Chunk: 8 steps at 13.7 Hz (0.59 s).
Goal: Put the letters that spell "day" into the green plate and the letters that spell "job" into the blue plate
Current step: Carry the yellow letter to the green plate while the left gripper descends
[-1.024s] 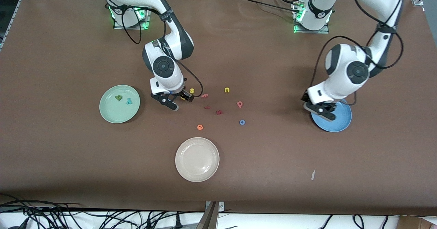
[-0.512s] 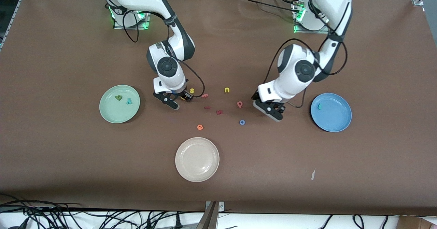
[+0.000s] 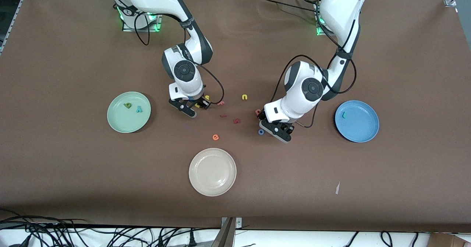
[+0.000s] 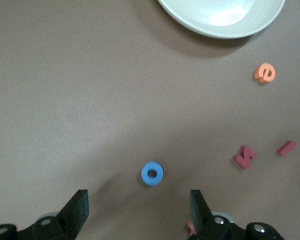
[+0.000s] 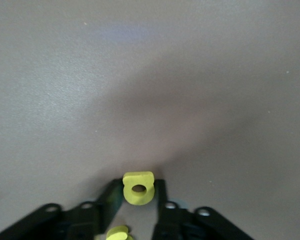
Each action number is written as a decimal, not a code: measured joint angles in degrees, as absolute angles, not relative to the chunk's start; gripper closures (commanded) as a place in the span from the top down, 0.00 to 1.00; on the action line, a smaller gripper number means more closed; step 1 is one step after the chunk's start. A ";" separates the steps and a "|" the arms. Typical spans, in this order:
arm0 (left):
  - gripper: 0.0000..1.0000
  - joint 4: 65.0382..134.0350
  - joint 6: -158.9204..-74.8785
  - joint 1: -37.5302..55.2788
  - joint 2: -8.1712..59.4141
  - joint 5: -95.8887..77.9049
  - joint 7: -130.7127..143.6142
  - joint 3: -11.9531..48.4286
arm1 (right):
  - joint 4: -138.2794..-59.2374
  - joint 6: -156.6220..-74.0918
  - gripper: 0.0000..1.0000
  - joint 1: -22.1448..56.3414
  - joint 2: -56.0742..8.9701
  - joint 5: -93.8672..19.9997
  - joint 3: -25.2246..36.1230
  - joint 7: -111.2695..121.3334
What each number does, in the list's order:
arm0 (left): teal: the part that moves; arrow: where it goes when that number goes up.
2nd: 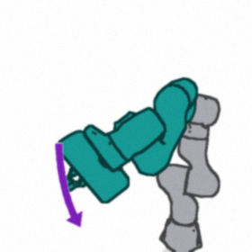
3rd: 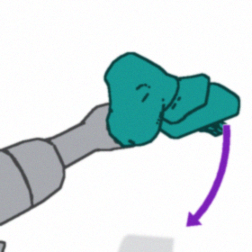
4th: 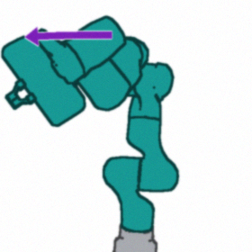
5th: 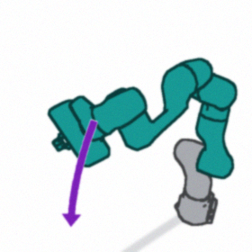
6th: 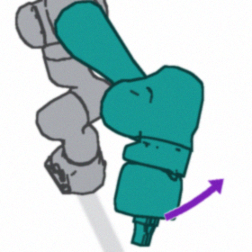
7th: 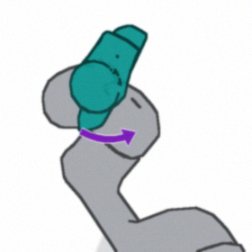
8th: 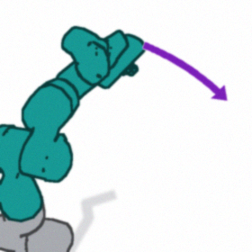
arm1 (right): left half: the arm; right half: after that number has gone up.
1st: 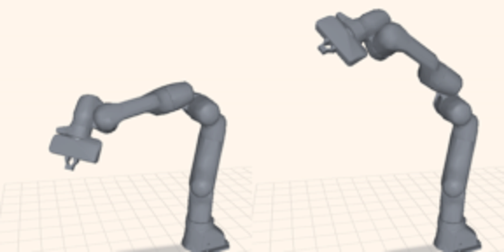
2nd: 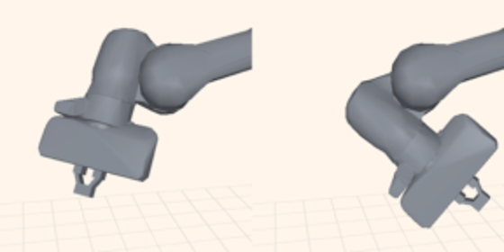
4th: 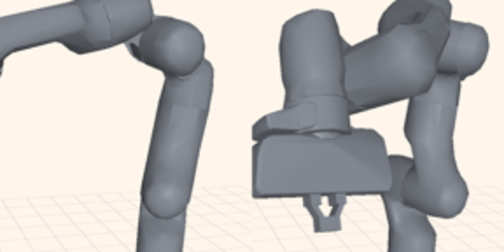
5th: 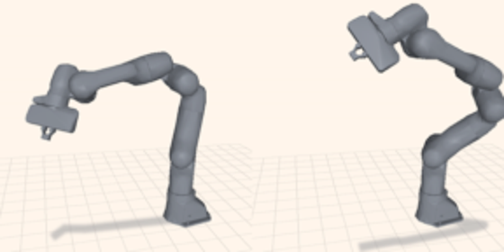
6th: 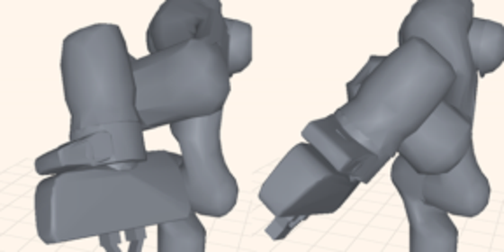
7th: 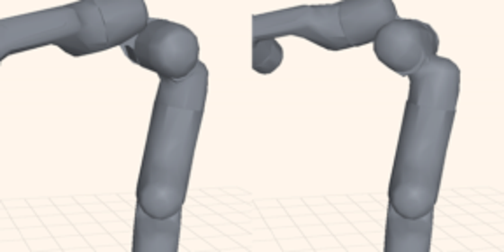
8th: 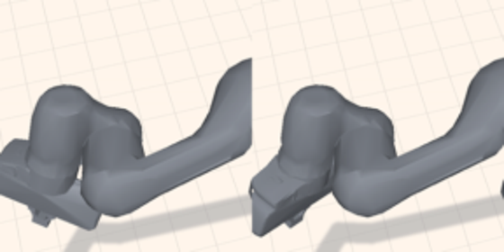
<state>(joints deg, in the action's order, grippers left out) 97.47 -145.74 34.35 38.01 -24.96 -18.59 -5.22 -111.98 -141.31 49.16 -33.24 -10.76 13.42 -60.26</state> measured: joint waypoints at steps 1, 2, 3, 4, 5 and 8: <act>0.88 96.72 -147.54 34.87 39.25 -25.00 -18.55 -5.29 | -111.98 -141.28 0.09 49.17 -33.12 -10.76 13.62 -59.71; 0.88 96.22 -149.45 35.56 40.47 -25.07 -18.52 -5.29 | -111.97 -141.05 0.09 49.21 -33.15 -10.75 14.05 -58.85; 0.88 95.91 -150.67 36.27 41.49 -25.10 -18.49 -5.32 | -111.80 -140.09 0.09 49.31 -33.08 -10.75 14.97 -57.15; 0.89 95.72 -151.17 36.79 42.15 -25.11 -18.49 -5.34 | -111.33 -138.13 0.09 49.39 -32.75 -10.75 16.47 -54.56; 0.90 95.67 -151.31 37.12 42.47 -25.11 -18.49 -5.38 | -110.80 -135.22 0.09 49.44 -31.95 -10.75 18.53 -50.91; 0.90 95.68 -151.31 38.01 43.14 -25.11 -18.59 -5.58 | -110.11 -127.13 0.09 49.33 -28.45 -10.77 26.38 -36.16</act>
<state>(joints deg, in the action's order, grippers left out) 95.68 -151.31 38.01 43.14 -25.11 -18.59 -5.58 -110.11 -127.13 49.33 -28.45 -10.77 26.38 -36.16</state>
